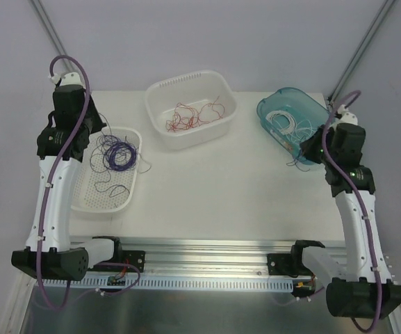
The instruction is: Untangle the cables
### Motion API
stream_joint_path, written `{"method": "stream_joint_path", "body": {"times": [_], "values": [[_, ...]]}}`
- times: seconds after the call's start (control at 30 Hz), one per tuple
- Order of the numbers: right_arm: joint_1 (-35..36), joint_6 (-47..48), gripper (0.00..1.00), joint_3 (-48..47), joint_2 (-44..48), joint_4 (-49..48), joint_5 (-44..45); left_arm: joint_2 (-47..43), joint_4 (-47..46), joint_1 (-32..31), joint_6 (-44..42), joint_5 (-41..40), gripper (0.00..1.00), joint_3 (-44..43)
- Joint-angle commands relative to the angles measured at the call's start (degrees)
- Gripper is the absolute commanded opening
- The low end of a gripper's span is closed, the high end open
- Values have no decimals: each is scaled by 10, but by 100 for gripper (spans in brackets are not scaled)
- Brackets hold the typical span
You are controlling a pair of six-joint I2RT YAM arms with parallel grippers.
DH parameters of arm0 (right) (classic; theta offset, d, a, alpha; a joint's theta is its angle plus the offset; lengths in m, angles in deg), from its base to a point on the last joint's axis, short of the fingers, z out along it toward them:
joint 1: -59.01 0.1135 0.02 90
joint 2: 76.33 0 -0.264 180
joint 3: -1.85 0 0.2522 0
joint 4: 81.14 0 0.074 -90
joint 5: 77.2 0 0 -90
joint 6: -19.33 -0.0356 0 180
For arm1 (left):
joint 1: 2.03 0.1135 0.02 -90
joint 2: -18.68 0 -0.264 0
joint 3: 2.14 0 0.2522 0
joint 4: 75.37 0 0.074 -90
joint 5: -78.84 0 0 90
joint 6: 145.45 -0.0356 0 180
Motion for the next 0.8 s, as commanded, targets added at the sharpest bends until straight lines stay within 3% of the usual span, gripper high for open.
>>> {"method": "stream_joint_path", "body": {"times": [0.0,0.2,0.47,0.67,0.77], "values": [[-57,-2,1,-69,51,62,4,5,11,20,9,-18,0,-1],[-55,-11,1,-124,56,71,-67,6,12,44,34,67,0,-14],[-17,22,1,-101,36,74,-124,15,13,44,57,187,0,-136],[16,24,1,-61,27,65,-142,38,16,45,81,212,0,-264],[29,28,1,-48,23,63,-152,47,16,44,73,169,0,-307]]}}
